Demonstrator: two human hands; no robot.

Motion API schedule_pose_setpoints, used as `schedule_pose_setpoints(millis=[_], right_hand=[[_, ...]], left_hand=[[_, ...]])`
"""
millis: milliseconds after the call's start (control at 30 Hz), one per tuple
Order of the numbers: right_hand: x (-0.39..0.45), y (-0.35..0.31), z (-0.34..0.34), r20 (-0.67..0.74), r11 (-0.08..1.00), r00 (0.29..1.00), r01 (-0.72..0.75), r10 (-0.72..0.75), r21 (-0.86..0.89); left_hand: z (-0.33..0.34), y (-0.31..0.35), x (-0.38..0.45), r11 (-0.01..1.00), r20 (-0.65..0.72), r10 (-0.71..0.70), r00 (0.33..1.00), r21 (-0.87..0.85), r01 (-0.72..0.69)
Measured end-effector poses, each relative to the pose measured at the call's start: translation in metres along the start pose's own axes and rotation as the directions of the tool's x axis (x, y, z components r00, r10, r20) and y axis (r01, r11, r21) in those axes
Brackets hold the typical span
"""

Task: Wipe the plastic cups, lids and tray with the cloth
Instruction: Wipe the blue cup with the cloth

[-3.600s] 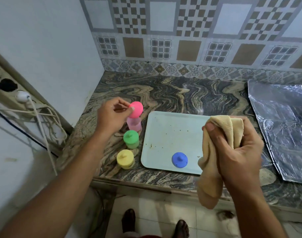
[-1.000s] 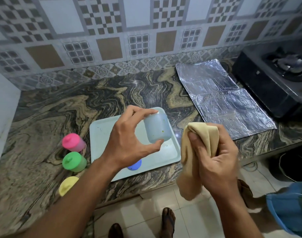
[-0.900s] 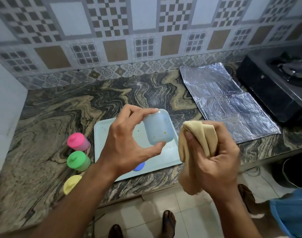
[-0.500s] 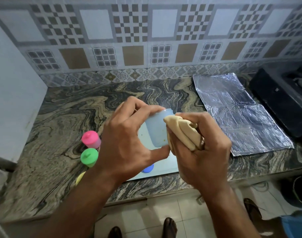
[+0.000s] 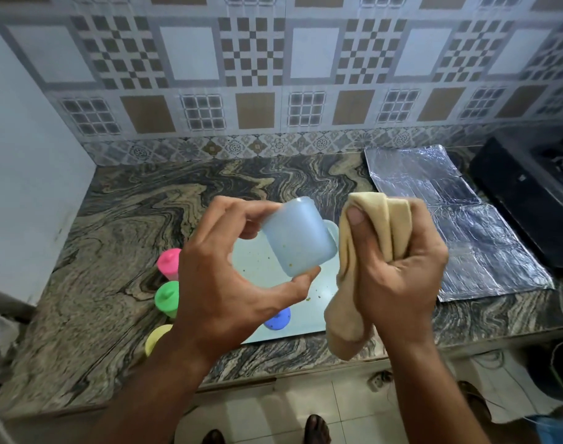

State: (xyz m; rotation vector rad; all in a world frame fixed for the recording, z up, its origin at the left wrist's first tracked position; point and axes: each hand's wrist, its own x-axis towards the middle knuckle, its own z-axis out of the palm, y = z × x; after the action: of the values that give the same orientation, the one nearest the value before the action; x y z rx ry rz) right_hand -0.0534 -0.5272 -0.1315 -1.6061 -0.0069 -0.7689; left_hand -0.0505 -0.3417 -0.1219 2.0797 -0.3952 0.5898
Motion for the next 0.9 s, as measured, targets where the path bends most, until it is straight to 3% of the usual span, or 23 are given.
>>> schedule_pose_setpoints(millis=[100, 233, 367, 600, 800, 900], right_hand=[[-0.013, -0.007, 0.0, -0.014, 0.997, 0.999, 0.048, -0.047, 0.067], [-0.026, -0.013, 0.007, 0.003, 0.992, 0.995, 0.094, -0.095, 0.081], [-0.023, -0.015, 0.004, 0.078, 0.991, 0.988, 0.133, -0.134, 0.015], [-0.011, -0.026, 0.006, 0.204, 0.965, 0.959, 0.227, -0.198, -0.129], [0.011, -0.012, 0.006, 0.2, 0.966, 0.974, 0.149, -0.107, -0.21], [0.008, -0.005, 0.003, 0.163, 0.993, 0.987, 0.027, -0.008, -0.117]], left_hand=[[0.002, 0.0, 0.0, 0.991, -0.056, -0.064, 0.996, -0.119, 0.057], [0.005, 0.002, -0.003, 0.968, -0.022, -0.07, 0.997, -0.243, 0.063], [0.001, -0.001, -0.002, 0.975, -0.024, -0.09, 0.996, -0.206, 0.083], [-0.004, 0.007, -0.005, 1.0, 0.003, 0.008, 1.0, -0.029, -0.008], [-0.008, 0.006, -0.013, 0.999, -0.048, 0.043, 0.998, -0.026, -0.044], [-0.008, 0.007, -0.012, 0.995, -0.07, 0.02, 0.997, -0.095, -0.027]])
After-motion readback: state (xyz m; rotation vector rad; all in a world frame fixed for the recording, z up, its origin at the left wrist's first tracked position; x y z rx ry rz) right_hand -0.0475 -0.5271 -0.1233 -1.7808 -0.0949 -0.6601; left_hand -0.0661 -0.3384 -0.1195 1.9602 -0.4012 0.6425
